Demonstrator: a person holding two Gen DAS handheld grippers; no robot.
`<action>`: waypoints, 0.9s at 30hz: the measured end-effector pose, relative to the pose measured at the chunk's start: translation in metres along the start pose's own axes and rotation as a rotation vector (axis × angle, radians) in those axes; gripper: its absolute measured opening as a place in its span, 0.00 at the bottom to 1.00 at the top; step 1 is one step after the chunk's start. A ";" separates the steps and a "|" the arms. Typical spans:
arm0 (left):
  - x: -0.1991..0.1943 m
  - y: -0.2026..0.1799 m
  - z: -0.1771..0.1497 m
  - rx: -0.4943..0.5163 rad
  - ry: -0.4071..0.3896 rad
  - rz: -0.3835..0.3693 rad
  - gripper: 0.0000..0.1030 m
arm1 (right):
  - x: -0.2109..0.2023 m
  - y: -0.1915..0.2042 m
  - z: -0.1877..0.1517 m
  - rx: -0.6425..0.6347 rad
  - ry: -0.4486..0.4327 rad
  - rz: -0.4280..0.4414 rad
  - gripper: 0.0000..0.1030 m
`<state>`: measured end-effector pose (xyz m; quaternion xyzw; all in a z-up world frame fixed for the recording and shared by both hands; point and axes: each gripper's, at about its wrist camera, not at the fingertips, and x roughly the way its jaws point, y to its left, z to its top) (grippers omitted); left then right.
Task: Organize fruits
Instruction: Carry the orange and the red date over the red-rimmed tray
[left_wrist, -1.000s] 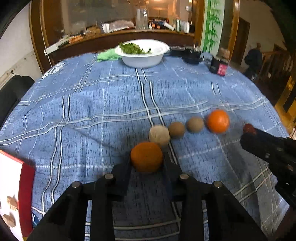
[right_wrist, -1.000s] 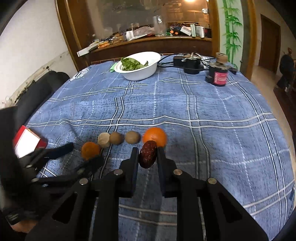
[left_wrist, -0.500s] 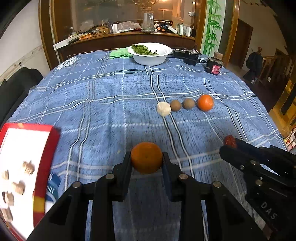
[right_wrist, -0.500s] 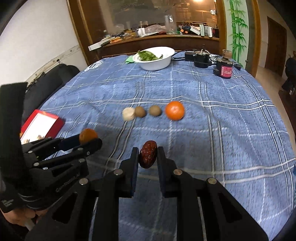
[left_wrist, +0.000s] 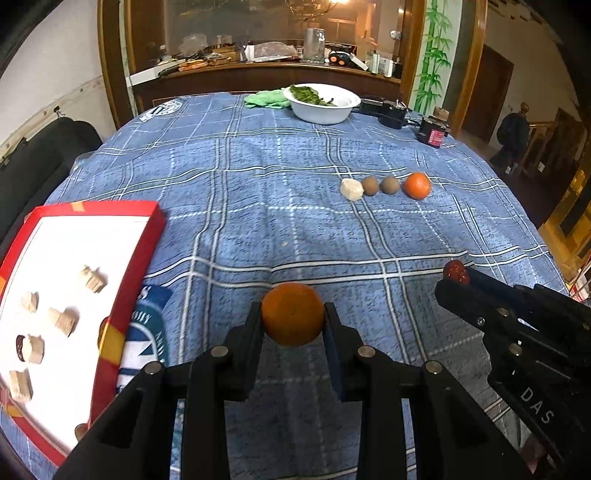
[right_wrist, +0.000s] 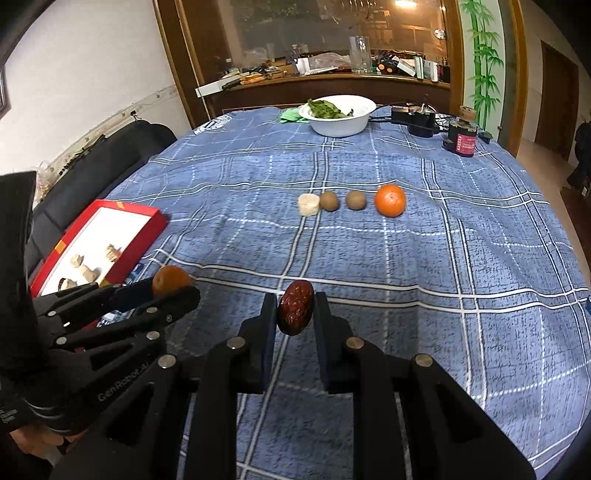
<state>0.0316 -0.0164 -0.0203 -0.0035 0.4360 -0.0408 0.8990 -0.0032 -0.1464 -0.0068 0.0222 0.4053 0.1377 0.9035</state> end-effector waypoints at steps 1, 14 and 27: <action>-0.001 0.003 -0.001 -0.005 0.002 0.002 0.29 | 0.000 0.002 -0.001 -0.001 0.000 0.003 0.21; -0.014 0.026 -0.012 -0.049 0.000 0.027 0.29 | -0.005 0.027 -0.006 -0.032 -0.011 0.043 0.21; -0.036 0.057 -0.019 -0.109 -0.028 0.026 0.29 | -0.010 0.051 -0.002 -0.075 -0.031 0.086 0.21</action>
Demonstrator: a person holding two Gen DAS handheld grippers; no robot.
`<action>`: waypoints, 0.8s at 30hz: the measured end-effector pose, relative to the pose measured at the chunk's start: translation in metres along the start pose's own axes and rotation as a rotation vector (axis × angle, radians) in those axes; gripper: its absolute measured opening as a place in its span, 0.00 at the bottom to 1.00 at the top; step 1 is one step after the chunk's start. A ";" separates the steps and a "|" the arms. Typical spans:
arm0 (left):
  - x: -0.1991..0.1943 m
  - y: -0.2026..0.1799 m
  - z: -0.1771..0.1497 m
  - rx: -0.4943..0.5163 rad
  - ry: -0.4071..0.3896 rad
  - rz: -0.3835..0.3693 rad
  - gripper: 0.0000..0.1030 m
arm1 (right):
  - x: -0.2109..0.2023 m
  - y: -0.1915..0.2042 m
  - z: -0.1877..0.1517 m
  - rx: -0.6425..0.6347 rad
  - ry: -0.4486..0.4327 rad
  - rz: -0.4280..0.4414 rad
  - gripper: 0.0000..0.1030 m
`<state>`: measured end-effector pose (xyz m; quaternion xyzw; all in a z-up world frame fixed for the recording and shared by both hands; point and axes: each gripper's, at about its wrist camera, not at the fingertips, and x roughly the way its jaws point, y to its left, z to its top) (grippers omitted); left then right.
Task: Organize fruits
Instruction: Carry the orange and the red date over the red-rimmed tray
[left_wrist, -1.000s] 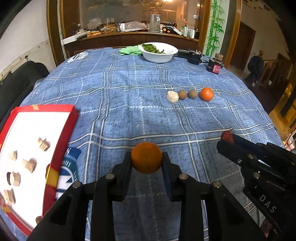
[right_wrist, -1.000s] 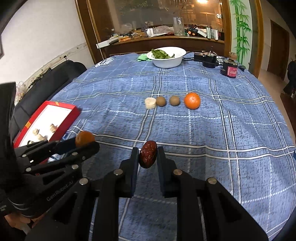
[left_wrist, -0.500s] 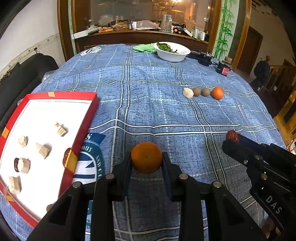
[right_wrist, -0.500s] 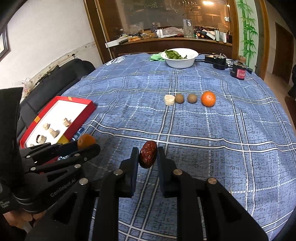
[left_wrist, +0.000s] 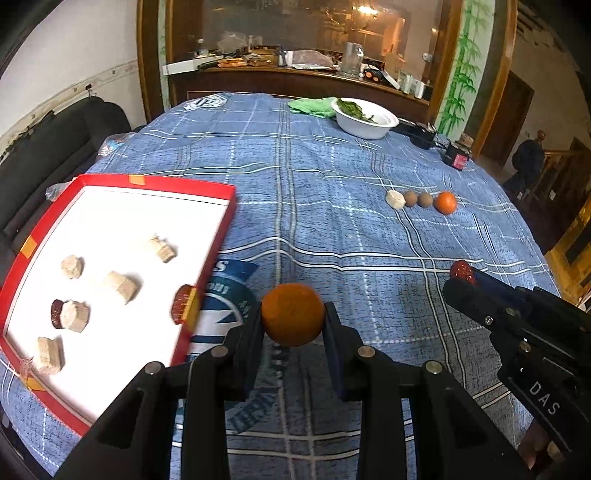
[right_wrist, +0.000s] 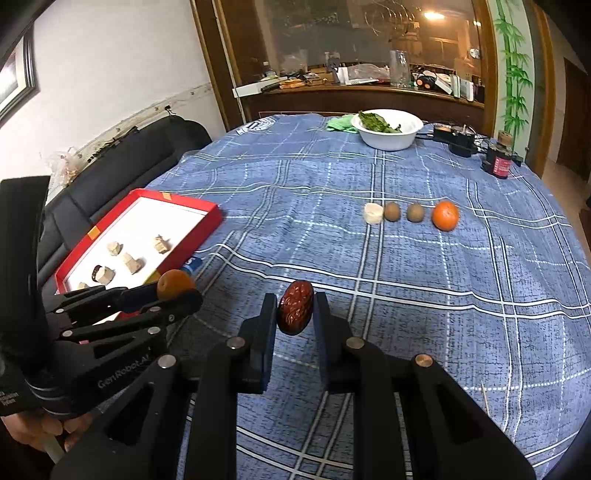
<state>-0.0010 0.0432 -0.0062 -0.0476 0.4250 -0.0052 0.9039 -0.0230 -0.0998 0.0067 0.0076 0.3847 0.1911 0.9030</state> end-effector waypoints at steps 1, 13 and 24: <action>-0.001 0.003 0.000 -0.006 -0.002 0.003 0.29 | 0.000 0.002 0.001 -0.004 0.000 0.003 0.21; -0.011 0.051 0.006 -0.102 -0.019 0.067 0.29 | 0.007 0.030 0.012 -0.055 -0.006 0.060 0.21; -0.015 0.083 0.004 -0.157 -0.026 0.115 0.29 | 0.025 0.072 0.016 -0.110 0.016 0.137 0.21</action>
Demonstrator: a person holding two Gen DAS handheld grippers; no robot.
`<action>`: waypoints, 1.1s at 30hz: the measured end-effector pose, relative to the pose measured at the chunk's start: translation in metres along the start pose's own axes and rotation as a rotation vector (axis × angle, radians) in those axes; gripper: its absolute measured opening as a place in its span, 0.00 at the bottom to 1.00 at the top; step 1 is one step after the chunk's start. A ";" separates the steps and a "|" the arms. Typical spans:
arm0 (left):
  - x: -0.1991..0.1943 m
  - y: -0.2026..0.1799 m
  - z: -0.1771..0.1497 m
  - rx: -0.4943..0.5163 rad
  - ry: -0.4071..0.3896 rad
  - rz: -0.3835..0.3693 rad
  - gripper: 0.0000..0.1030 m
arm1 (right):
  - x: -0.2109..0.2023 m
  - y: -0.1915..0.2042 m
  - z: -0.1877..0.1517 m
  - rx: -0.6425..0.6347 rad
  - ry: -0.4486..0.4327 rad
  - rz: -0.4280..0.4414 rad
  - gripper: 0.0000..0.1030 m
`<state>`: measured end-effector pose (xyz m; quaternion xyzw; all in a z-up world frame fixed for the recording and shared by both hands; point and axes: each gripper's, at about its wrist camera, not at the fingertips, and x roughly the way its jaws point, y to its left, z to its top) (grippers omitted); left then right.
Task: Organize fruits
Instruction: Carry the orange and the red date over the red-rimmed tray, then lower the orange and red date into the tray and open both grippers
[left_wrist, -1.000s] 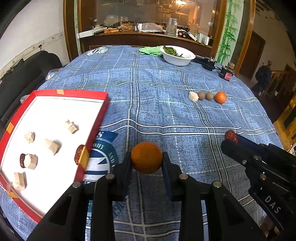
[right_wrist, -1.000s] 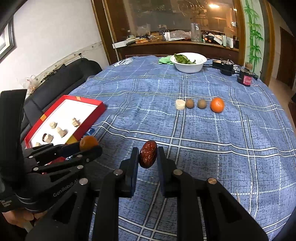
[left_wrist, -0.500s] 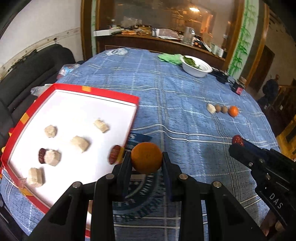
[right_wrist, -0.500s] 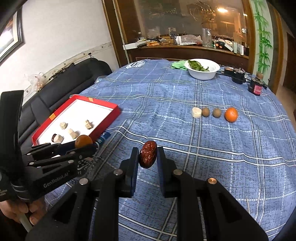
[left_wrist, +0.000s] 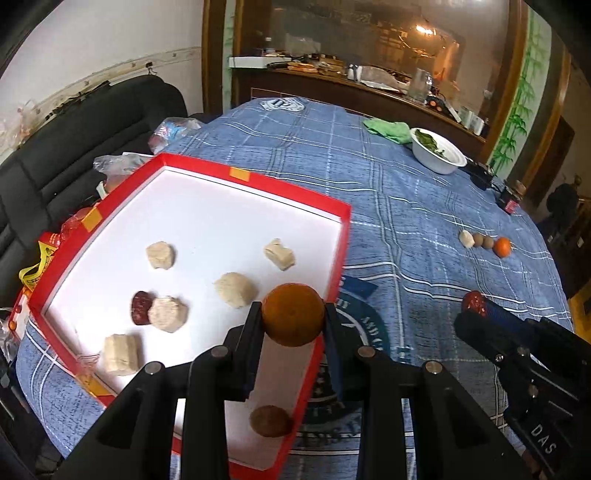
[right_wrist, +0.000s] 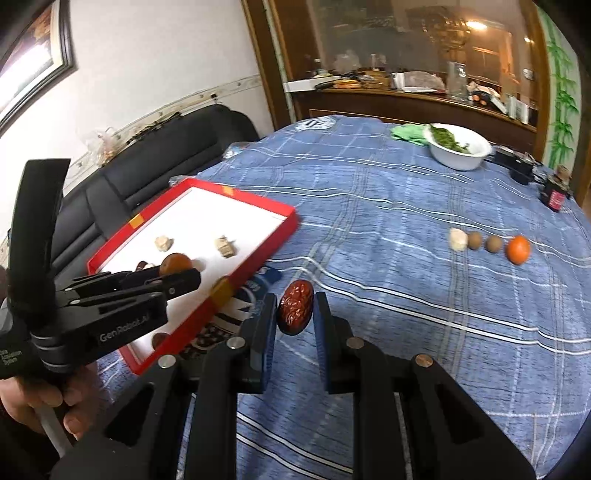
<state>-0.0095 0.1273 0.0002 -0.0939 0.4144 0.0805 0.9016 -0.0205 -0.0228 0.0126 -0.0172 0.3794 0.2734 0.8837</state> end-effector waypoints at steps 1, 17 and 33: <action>0.000 0.002 0.000 -0.003 0.000 0.003 0.29 | 0.002 0.003 0.001 -0.006 0.001 0.005 0.21; 0.004 0.069 0.027 -0.119 -0.036 0.088 0.29 | 0.042 0.062 0.024 -0.073 0.039 0.105 0.21; 0.026 0.096 0.035 -0.140 -0.011 0.177 0.29 | 0.091 0.084 0.024 -0.083 0.126 0.143 0.21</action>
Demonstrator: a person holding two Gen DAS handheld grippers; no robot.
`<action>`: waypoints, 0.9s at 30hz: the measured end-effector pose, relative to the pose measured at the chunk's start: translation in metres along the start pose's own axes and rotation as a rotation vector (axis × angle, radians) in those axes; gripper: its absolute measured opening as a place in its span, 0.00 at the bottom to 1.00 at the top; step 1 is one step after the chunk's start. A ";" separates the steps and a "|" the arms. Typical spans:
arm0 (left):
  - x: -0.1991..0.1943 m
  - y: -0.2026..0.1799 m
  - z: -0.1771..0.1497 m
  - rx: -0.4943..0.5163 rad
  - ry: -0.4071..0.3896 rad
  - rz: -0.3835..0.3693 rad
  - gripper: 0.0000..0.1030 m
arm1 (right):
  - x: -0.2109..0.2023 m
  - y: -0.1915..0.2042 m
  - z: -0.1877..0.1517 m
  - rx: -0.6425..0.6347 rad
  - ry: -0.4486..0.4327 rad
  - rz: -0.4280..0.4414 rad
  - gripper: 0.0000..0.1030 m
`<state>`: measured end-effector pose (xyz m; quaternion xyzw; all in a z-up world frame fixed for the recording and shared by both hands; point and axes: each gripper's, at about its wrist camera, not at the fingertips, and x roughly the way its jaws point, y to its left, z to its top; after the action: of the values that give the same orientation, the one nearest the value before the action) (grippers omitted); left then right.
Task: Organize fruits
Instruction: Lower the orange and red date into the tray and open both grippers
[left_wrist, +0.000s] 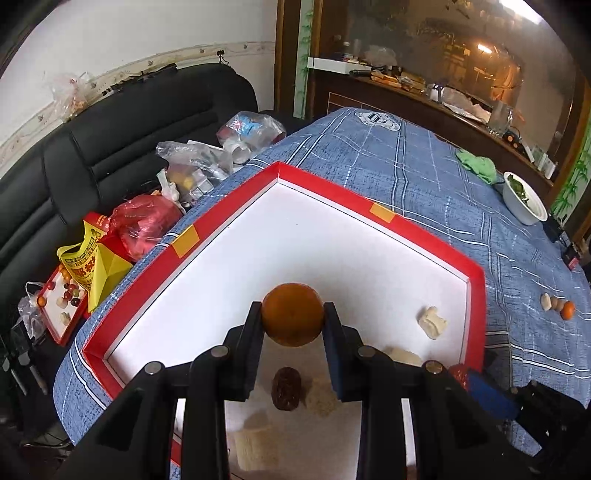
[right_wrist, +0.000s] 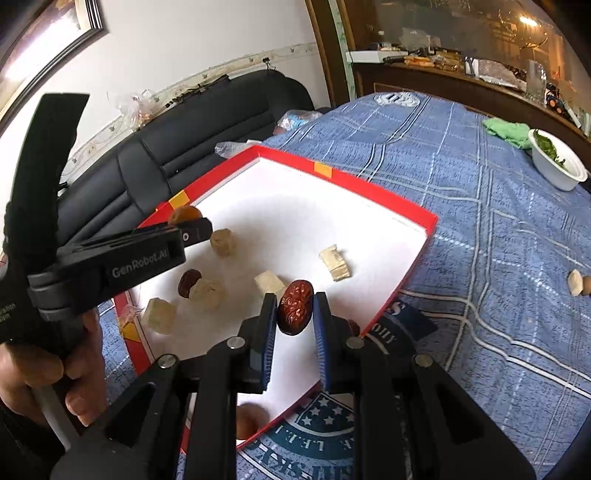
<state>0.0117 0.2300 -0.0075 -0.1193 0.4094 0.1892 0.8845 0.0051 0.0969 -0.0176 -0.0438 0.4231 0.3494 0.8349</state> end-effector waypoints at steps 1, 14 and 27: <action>0.000 0.000 0.000 0.001 0.000 0.000 0.29 | 0.001 0.001 -0.001 -0.003 0.003 0.001 0.21; 0.000 0.009 0.001 -0.025 -0.004 0.037 0.29 | 0.005 0.010 -0.003 -0.013 0.013 0.016 0.21; -0.001 0.013 -0.002 -0.065 0.032 0.102 0.64 | 0.012 0.011 -0.005 -0.008 0.038 0.038 0.22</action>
<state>0.0046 0.2407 -0.0085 -0.1299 0.4229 0.2455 0.8626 -0.0007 0.1101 -0.0273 -0.0455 0.4385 0.3661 0.8195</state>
